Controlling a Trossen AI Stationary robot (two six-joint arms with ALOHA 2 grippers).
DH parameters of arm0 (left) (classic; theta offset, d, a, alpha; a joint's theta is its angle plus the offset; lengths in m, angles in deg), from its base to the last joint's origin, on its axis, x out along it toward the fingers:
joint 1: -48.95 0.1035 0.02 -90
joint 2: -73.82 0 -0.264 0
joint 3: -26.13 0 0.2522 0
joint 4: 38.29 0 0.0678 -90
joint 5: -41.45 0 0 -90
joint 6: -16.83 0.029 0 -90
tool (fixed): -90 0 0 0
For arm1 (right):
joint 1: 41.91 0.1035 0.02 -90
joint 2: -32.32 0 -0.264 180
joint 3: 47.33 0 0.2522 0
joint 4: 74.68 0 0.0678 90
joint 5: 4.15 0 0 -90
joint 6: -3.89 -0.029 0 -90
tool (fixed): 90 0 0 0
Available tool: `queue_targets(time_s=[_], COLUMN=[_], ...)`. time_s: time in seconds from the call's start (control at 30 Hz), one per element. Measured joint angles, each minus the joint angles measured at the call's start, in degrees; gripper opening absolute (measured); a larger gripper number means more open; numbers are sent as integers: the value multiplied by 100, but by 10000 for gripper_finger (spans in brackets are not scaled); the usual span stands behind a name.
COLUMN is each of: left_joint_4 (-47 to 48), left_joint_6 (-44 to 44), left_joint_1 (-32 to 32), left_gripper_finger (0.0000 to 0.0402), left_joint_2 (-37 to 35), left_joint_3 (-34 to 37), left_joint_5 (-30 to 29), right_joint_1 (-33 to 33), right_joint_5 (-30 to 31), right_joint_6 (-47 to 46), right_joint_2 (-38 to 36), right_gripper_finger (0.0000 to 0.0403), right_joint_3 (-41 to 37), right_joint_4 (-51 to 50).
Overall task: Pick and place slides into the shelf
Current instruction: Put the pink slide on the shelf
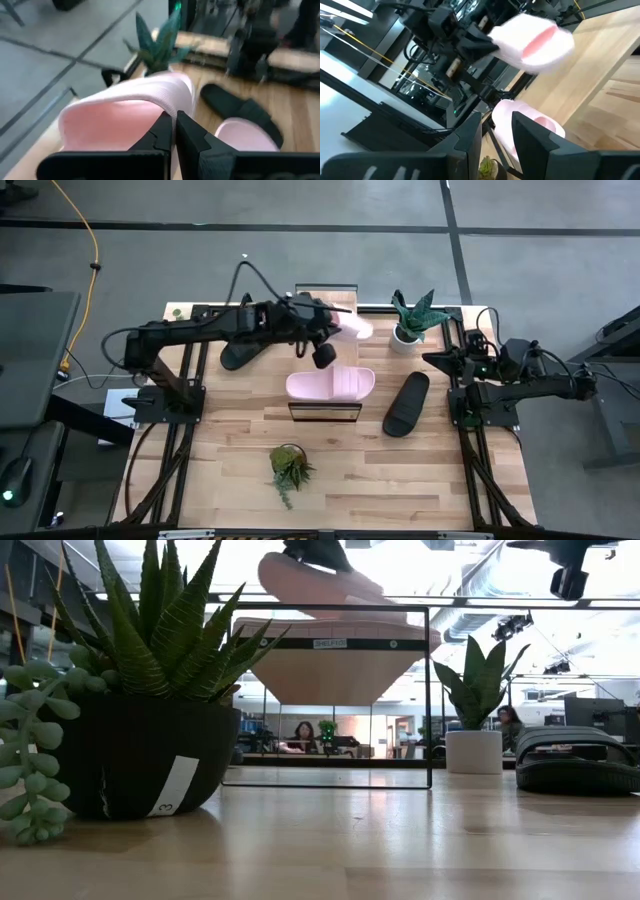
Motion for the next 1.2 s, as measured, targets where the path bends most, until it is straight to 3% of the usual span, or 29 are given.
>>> queue_targets(time_s=[0.27, 0.5, 0.63, 0.83, 1.2], left_joint_4=[-1604, -2651, -3024, -3567, -3626], left_joint_6=[-500, -1105, -1346, -1513, -1476], left_joint_1=[-40, -56, -113, -118, -115], left_gripper_finger=[0, 0, 0, 0, 0], left_joint_2=[-952, -1003, -1008, -942, -617], left_joint_3=[1682, 2590, 3039, 3336, 3381], left_joint_5=[226, 235, -126, -8, 394], right_joint_1=[2, 0, 2, 1, 2], right_joint_5=[48, 39, 15, 11, 12], right_joint_6=[-1, -113, -154, -214, -204], right_joint_2=[86, 119, 119, 119, 119], right_gripper_finger=[99, 99, 99, 99, 99], right_joint_3=[-4, -4, -4, -4, -4], right_joint_4=[-102, -97, -90, -88, -86])
